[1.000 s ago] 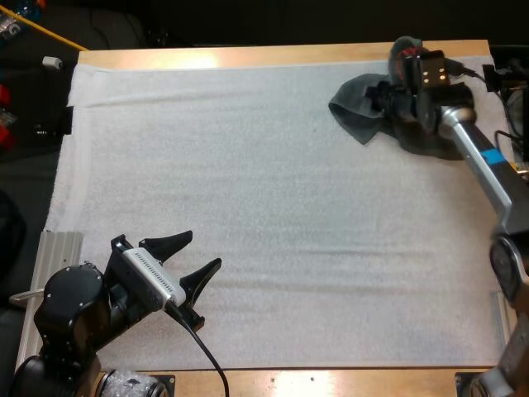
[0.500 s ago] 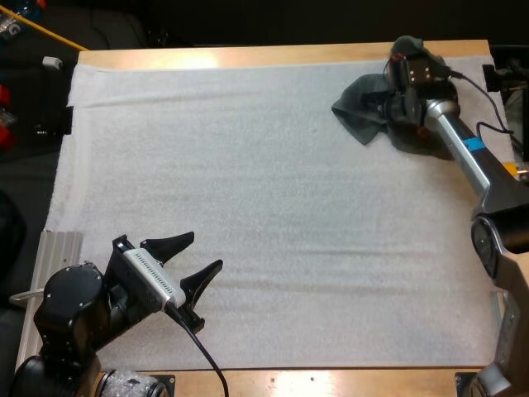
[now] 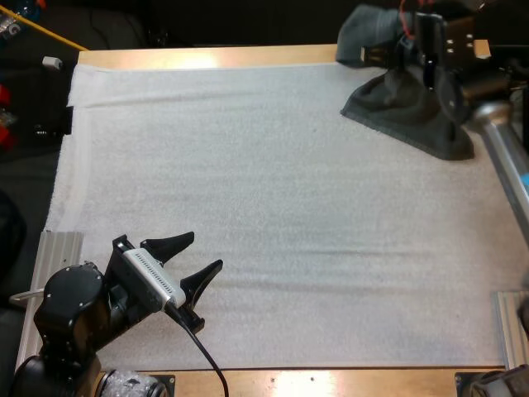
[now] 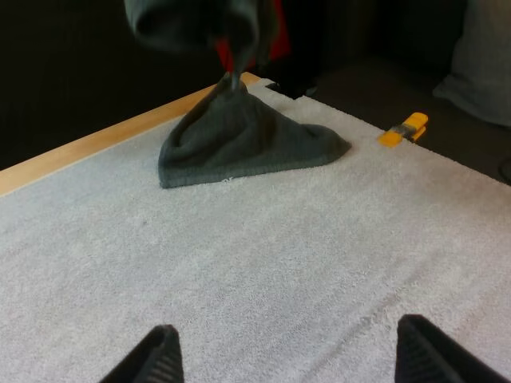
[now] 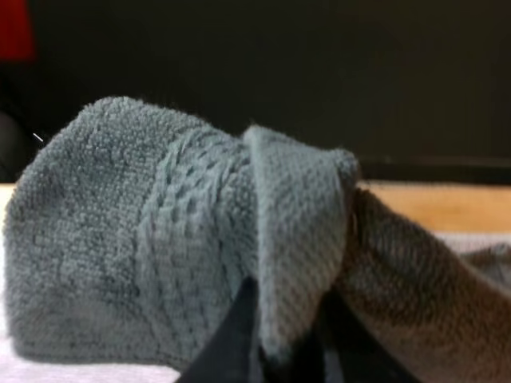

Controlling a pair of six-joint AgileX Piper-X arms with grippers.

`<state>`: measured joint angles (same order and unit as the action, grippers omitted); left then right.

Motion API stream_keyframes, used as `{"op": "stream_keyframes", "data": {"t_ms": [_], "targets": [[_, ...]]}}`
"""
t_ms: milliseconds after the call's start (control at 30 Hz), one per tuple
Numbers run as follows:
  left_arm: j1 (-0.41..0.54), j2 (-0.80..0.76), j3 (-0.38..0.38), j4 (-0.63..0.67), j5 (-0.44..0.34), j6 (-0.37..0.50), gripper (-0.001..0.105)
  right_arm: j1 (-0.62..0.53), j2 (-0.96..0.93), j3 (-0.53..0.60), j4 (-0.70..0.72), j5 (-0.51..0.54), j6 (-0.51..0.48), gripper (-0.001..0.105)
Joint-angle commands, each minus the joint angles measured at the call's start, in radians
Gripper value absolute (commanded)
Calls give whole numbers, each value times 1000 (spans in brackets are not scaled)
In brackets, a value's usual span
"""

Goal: Pick towel from pile, fold and stack

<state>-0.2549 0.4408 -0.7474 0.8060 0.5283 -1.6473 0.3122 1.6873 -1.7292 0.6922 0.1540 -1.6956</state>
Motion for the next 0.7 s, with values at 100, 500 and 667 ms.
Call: {"op": "stream_keyframes", "data": {"t_ms": [100,500,667], "targets": [[-6,1,-19,-2,8,-26,56,48,-119,-13,72,7,-14,0],[-6,-1,-112,26,8,-29,56,251,-275,-12,446,9,15,0],[-6,-1,-111,116,8,-29,56,369,-274,55,481,9,95,0]]}}
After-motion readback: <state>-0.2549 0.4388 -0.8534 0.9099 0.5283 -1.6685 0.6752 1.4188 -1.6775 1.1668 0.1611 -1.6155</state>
